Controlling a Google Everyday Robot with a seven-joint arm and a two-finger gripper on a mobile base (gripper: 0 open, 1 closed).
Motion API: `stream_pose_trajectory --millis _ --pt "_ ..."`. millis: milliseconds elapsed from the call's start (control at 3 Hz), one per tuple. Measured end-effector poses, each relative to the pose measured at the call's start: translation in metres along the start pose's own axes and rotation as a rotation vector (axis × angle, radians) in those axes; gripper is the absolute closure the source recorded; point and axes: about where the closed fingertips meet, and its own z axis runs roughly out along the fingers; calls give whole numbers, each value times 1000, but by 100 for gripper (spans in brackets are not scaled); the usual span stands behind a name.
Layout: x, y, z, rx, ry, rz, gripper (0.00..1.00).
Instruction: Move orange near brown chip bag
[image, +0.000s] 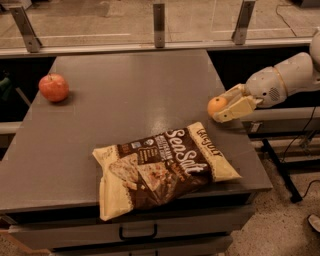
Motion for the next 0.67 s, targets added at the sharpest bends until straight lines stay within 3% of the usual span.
stream_pose_trajectory --millis 333,667 --pt "3 7 10 -39 -5 -15 28" --pt "3 11 14 -54 -9 -22 5"
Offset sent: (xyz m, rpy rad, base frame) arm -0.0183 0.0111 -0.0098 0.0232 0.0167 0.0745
